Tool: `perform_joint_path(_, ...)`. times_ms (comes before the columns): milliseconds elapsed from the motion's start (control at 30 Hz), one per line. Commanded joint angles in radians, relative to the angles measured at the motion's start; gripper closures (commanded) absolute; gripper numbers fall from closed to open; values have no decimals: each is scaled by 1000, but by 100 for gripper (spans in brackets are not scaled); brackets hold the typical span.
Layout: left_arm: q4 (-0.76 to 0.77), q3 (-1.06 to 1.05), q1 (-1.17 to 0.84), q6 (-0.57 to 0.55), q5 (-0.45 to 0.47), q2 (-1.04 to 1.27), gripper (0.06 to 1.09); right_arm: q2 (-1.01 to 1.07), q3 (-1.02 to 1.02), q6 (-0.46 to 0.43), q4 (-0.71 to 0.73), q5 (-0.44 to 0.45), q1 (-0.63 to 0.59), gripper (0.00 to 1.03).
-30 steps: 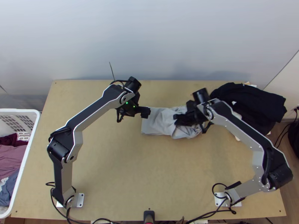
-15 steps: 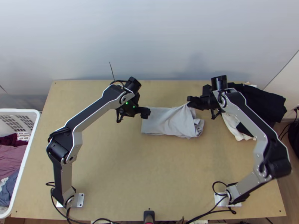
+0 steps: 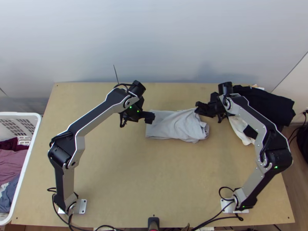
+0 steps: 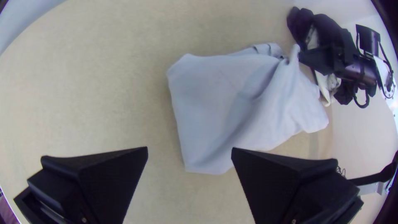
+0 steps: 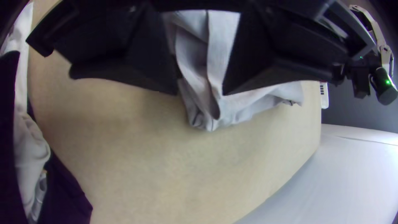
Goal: Fold the t-shirt
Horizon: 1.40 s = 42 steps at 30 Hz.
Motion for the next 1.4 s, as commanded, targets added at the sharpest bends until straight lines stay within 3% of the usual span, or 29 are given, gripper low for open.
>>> perform_joint_path(0, 10, 14, -1, -14, -6, 13, 11, -111, -24, 11, -45, -4, -11, 4)
perform_joint_path(400, 19, 368, -21, -80, -64, 223, 11, -255, 25, 97, -71, -6, 182, 4)
perform_joint_path(833, -5, 392, -84, -66, -64, 346, 11, -197, -111, 91, -61, -20, 231, 4)
perform_joint_path(1367, -54, 356, 13, -42, -110, 351, 11, -143, -363, -26, -16, -20, 114, 4)
